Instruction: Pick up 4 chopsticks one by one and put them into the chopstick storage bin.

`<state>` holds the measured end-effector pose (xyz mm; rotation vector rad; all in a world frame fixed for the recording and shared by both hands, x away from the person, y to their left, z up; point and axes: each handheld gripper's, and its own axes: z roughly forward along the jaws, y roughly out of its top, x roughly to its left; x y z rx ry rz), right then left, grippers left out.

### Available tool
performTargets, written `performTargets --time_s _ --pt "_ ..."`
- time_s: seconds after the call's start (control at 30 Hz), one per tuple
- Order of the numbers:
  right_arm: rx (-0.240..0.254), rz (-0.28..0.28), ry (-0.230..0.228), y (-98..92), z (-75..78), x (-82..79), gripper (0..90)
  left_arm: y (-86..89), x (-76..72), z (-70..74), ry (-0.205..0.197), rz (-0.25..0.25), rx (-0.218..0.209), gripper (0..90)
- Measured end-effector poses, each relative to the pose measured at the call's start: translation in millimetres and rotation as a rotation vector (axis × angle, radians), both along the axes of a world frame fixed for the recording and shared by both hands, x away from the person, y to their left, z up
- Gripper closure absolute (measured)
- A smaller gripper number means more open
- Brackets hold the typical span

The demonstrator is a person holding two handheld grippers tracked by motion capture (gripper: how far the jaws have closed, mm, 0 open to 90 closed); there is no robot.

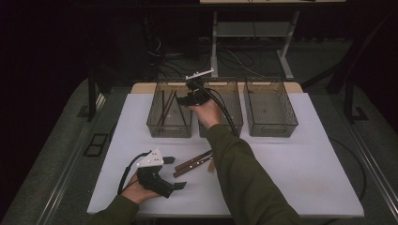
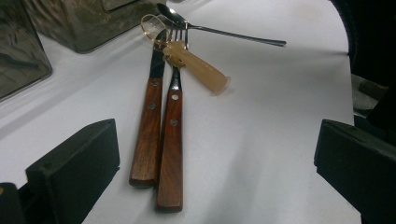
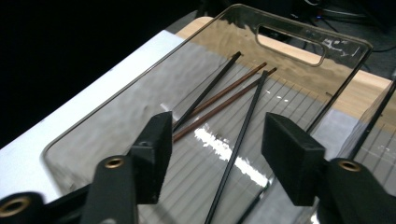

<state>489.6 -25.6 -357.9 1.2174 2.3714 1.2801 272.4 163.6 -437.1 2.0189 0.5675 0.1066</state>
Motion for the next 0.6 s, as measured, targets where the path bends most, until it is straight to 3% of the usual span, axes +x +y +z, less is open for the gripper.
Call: performTargets --time_s 0.13,0.6 --pt "0.012 0.028 -0.023 -13.6 3.2 -9.7 35.1 0.0 -0.1 -0.1 0.003 0.003 -0.002 0.0" --pt "0.062 0.083 -0.045 -67.5 3.4 -53.0 33.6 -1.2 -1.3 -0.9 0.003 0.011 0.008 0.0"
